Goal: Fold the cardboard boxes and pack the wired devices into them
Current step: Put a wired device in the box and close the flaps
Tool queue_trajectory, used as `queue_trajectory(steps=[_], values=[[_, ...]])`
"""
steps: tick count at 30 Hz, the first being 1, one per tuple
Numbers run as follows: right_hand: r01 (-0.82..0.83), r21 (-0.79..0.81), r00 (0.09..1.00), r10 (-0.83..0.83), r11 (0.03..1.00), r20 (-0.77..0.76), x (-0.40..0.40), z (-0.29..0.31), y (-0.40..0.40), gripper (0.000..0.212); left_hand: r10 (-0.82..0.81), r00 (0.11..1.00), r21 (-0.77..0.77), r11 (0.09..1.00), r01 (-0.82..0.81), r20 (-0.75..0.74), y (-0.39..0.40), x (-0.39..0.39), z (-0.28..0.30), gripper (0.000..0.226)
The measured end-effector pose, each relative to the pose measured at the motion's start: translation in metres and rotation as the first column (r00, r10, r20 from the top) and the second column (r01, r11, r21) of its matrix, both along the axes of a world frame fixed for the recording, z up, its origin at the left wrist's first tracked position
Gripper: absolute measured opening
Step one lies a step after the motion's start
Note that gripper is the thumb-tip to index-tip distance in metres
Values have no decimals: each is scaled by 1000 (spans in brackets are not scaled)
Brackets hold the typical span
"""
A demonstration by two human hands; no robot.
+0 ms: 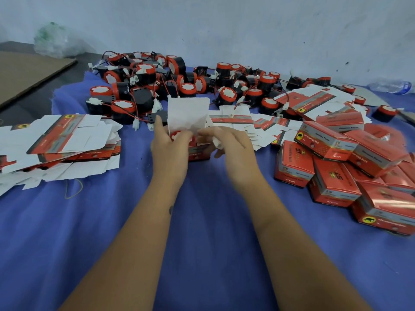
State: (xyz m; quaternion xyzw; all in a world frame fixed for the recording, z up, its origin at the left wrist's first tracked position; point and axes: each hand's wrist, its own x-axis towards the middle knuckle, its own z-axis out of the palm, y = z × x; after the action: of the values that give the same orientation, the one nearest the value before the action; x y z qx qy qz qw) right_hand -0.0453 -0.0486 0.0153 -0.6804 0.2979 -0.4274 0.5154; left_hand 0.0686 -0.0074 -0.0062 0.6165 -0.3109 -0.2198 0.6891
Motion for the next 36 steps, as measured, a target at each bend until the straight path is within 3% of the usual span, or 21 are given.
queue_trajectory(steps=[3,9,14,16,19,23,26,27,29,31,33,36], values=[[-103,140,994,108,985,-29,-1,8,0,33,33,997,15,999,-34,70,0,1,-3,44],[-32,180,999,38,983,-30,-5,15,-2,20,-2,984,58,998,-8,177,0,1,-3,45],[138,-10,985,-138,990,-103,-1,14,-1,12,-74,960,74,996,56,269,1,-2,-4,43],[220,-160,965,-238,962,-105,0,10,-2,15,-143,949,90,988,123,280,1,-5,-5,44],[336,-473,872,-459,814,-169,-1,0,-9,10,-192,936,116,980,164,296,1,-8,-5,43],[256,-703,711,-622,663,-328,-6,-8,-17,21,-202,935,101,978,180,291,1,-8,-5,41],[254,-895,701,-707,367,-91,-8,-9,-15,21,-129,955,65,991,116,266,1,-7,-6,32],[232,-912,708,-701,339,-81,-8,-10,-15,18,-103,961,58,994,91,256,1,-7,-5,32],[189,-883,735,-659,429,-162,-8,-11,-18,13,-68,968,59,997,55,242,0,-7,-5,33],[217,-787,802,-565,578,-194,-10,-10,-21,10,-45,972,62,998,31,233,-1,-6,-5,34],[206,-679,883,-432,705,-181,-10,-9,-18,24,-42,973,54,998,30,225,-1,-6,-6,35],[144,-617,928,-322,773,-187,-8,-10,-14,45,-60,973,58,997,48,224,-1,-5,-6,32]])
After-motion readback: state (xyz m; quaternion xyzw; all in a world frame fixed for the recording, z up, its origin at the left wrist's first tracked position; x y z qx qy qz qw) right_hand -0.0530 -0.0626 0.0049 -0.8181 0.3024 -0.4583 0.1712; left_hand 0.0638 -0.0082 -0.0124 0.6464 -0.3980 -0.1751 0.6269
